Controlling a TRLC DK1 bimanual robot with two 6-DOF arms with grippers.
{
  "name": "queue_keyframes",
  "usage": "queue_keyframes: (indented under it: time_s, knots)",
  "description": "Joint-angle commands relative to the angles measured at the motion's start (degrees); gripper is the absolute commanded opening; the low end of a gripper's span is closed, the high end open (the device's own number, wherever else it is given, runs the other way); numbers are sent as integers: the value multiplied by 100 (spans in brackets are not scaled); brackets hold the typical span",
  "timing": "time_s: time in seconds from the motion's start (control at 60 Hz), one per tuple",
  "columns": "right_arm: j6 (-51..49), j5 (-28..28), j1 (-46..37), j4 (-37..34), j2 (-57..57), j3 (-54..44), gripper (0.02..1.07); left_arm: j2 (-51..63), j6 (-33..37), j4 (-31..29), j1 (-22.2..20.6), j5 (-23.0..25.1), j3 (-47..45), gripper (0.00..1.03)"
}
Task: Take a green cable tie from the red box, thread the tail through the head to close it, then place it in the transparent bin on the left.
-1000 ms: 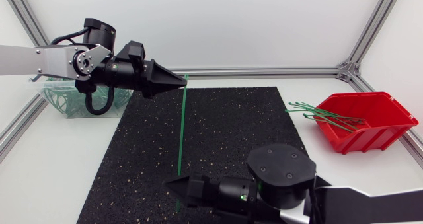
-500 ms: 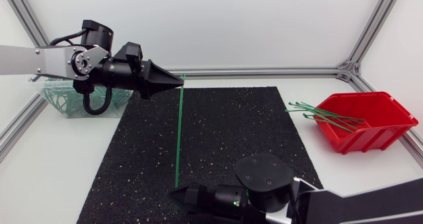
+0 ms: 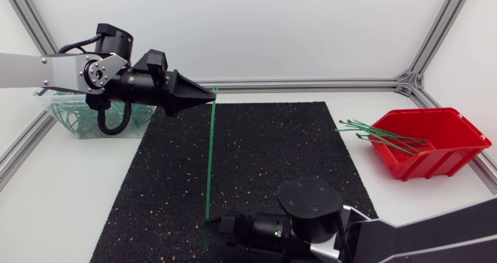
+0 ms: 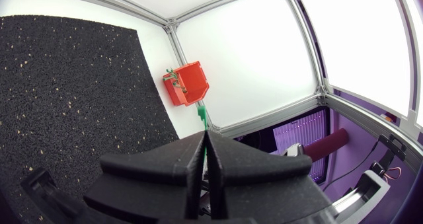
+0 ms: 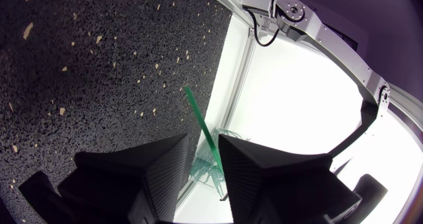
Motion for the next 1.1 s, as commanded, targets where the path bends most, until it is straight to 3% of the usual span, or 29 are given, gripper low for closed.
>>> queue_keyframes:
  time_s: [0.0, 0.783, 1.083]
  knots:
    - [-183, -35, -43, 95, 96, 33, 33, 155, 120, -121, -1, 103, 158, 3]
    - [-191, -44, -87, 245, 157, 33, 22, 146, 120, -165, -28, 138, 167, 3]
    - [-165, -149, -52, 253, 166, 33, 8, 67, 173, -183, -54, 138, 96, 3]
